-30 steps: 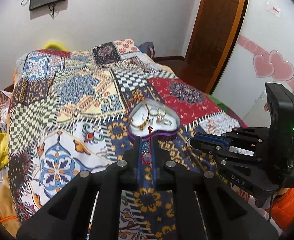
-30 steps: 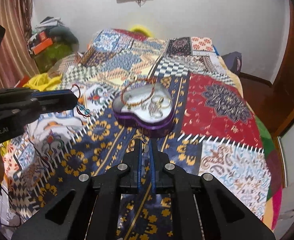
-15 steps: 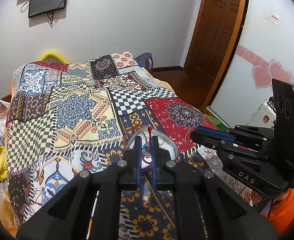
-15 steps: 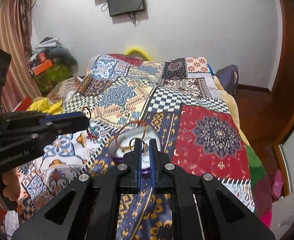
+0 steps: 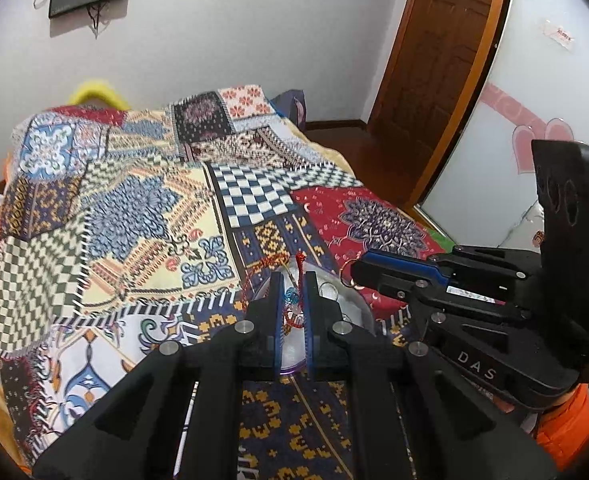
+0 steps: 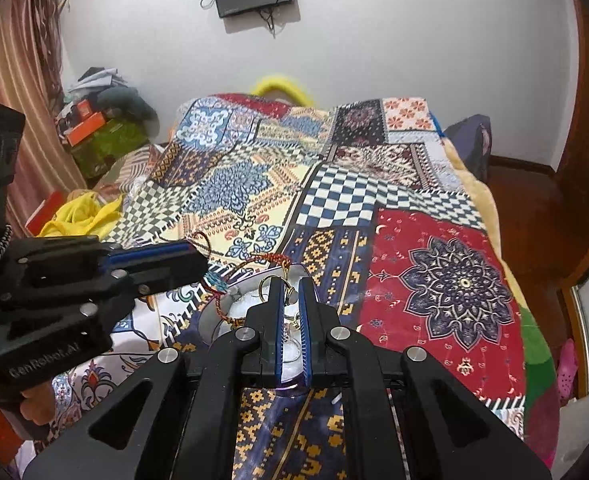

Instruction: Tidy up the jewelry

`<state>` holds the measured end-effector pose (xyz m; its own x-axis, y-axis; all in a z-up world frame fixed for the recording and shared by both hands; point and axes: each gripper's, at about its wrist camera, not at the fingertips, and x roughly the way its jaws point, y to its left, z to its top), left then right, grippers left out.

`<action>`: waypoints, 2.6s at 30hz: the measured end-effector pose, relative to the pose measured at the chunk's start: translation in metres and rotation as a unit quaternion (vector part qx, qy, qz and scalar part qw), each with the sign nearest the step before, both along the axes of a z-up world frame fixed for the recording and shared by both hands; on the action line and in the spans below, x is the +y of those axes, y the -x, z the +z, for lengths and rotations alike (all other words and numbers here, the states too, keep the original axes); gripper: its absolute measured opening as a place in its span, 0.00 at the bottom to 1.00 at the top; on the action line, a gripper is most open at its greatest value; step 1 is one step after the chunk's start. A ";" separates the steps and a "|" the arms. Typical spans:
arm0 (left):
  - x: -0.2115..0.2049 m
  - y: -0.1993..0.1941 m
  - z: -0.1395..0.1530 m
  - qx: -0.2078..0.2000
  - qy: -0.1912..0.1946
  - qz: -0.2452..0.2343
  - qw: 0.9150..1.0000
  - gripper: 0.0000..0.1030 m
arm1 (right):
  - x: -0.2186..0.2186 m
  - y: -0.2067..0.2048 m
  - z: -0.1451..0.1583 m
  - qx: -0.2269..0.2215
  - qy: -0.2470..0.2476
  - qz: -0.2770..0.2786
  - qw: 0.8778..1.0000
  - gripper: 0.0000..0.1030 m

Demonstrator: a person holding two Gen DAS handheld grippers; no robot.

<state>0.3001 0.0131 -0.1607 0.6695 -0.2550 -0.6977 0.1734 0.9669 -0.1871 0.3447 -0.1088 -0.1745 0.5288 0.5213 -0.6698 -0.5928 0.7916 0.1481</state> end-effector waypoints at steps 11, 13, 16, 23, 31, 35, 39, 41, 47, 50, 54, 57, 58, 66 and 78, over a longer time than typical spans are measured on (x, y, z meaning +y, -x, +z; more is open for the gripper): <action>0.001 -0.016 -0.030 0.043 0.014 -0.006 0.999 0.07 | 0.007 -0.008 -0.020 0.032 0.023 0.026 0.999 0.06; 0.000 -0.015 -0.031 0.045 0.015 -0.007 0.999 0.07 | 0.008 -0.008 -0.021 0.032 0.028 0.028 0.999 0.06; 0.001 -0.014 -0.030 0.046 0.018 -0.008 0.999 0.07 | 0.010 -0.007 -0.022 0.037 0.031 0.036 0.998 0.06; 0.001 -0.004 -0.014 0.033 0.011 -0.003 0.999 0.07 | 0.009 -0.002 -0.016 0.043 0.039 0.035 0.998 0.07; 0.002 0.033 0.030 -0.019 -0.003 0.021 1.000 0.22 | -0.004 0.024 0.022 -0.006 0.033 0.011 0.999 0.19; 0.000 0.062 0.064 -0.065 -0.016 0.033 0.997 0.34 | -0.016 0.052 0.058 -0.059 0.012 -0.006 0.998 0.33; -0.002 0.098 0.100 -0.119 -0.024 0.046 0.992 0.36 | -0.030 0.083 0.095 -0.107 -0.014 -0.020 0.994 0.33; -0.004 0.122 0.120 -0.154 -0.032 0.054 0.986 0.41 | -0.038 0.102 0.114 -0.132 -0.034 -0.025 0.990 0.33; -0.013 0.191 0.164 -0.250 -0.049 0.073 0.964 0.52 | -0.058 0.168 0.165 -0.231 -0.071 -0.047 0.969 0.34; -0.017 0.218 0.177 -0.283 -0.047 0.077 0.955 0.59 | -0.063 0.194 0.177 -0.267 -0.083 -0.059 0.958 0.34; -0.018 0.243 0.186 -0.314 -0.044 0.089 0.944 0.73 | -0.065 0.218 0.184 -0.300 -0.100 -0.072 0.946 0.52; -0.018 0.258 0.188 -0.332 -0.042 0.102 0.937 0.91 | -0.063 0.228 0.183 -0.318 -0.103 -0.085 0.938 0.57; -0.018 0.259 0.188 -0.334 -0.042 0.106 0.936 0.95 | -0.062 0.230 0.182 -0.323 -0.102 -0.091 0.937 0.62; -0.020 0.270 0.183 -0.330 -0.043 0.111 0.937 0.98 | -0.060 0.234 0.176 -0.329 -0.113 -0.107 0.931 0.92; -0.023 0.272 0.178 -0.324 -0.044 0.111 0.938 0.99 | -0.066 0.241 0.171 -0.322 -0.110 -0.111 0.934 0.92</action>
